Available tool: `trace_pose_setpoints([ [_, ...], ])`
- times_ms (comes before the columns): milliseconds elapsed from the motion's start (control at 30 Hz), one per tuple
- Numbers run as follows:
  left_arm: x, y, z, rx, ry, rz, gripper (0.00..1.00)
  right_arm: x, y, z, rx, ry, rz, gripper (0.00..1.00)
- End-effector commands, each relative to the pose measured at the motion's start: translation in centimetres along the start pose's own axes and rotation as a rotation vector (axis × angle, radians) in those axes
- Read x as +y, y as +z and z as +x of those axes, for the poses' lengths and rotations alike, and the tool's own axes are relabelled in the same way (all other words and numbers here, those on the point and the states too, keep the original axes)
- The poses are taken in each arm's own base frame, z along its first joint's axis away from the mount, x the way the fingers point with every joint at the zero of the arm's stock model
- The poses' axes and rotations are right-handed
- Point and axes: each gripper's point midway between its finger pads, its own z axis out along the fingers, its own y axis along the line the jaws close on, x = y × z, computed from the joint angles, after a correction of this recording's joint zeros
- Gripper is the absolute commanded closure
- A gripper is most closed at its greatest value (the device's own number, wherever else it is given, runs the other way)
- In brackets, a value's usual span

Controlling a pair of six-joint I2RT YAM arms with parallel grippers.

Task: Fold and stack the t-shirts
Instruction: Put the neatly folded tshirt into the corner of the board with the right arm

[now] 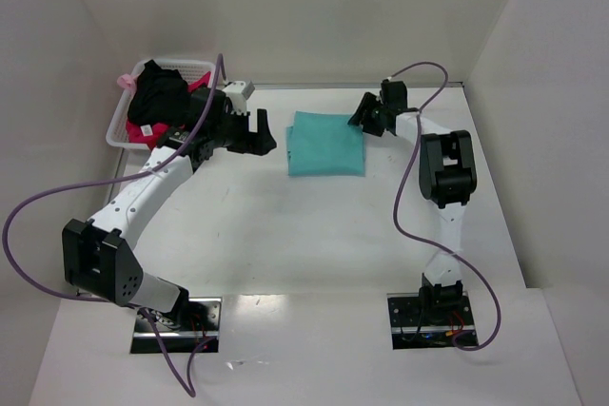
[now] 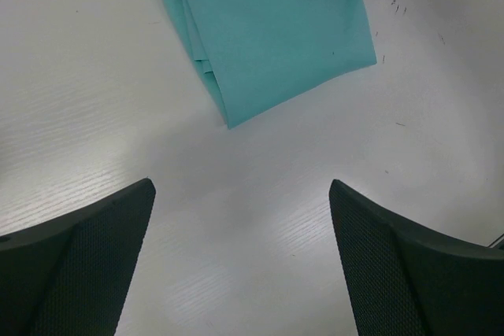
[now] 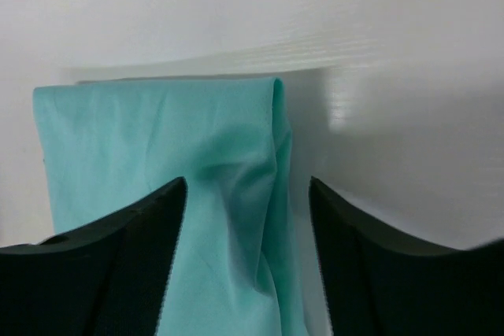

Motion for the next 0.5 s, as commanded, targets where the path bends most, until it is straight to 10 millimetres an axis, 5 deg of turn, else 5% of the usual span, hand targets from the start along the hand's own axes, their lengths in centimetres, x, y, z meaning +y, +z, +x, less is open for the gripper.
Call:
trace_pose_setpoints([
  [0, -0.6, -0.4, -0.6, -0.027, -0.002, 0.021, 0.01, 1.4, -1.9, -0.8, -0.014, -0.075, -0.027, 0.29],
  [100, -0.4, 0.3, 0.0, -0.007, -0.018, 0.016, 0.01, 2.1, -3.7, -0.8, -0.020, -0.103, -0.046, 0.12],
  [300, -0.9, 1.0, -0.4, -0.019, -0.044, 0.050, 0.01, 1.3, -5.7, 0.2, -0.002, -0.084, -0.085, 0.09],
  [467, -1.2, 0.4, -0.3, -0.018, -0.044, 0.059, 0.01, 0.5, -4.7, 2.0, 0.052, -0.090, -0.096, 0.09],
])
